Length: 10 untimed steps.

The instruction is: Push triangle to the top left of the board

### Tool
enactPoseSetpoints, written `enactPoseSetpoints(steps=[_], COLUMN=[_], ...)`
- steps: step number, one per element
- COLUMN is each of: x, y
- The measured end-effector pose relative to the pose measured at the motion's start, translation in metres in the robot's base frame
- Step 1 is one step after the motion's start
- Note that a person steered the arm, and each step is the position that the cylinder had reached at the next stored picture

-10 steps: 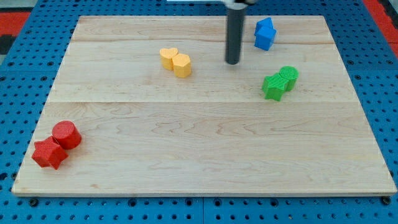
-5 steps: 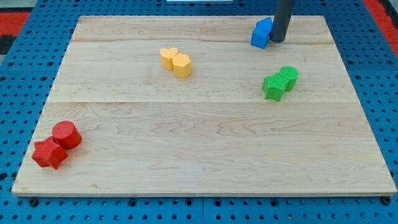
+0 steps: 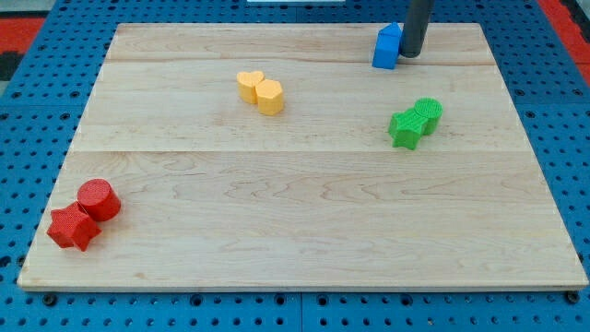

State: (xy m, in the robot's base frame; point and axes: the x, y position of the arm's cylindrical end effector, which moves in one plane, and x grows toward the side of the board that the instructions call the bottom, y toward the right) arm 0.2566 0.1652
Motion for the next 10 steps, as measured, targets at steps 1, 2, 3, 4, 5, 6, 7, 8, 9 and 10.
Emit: enactPoseSetpoints(steps=[1, 2, 3, 4, 5, 6, 7, 8, 9, 10], x=[-0.012, -0.022, -0.035, -0.052, -0.058, -0.057, -0.062, -0.063, -0.064, -0.057], y=[0.000, 0.000, -0.004, 0.014, -0.018, -0.078, -0.118, -0.144, -0.209, -0.292])
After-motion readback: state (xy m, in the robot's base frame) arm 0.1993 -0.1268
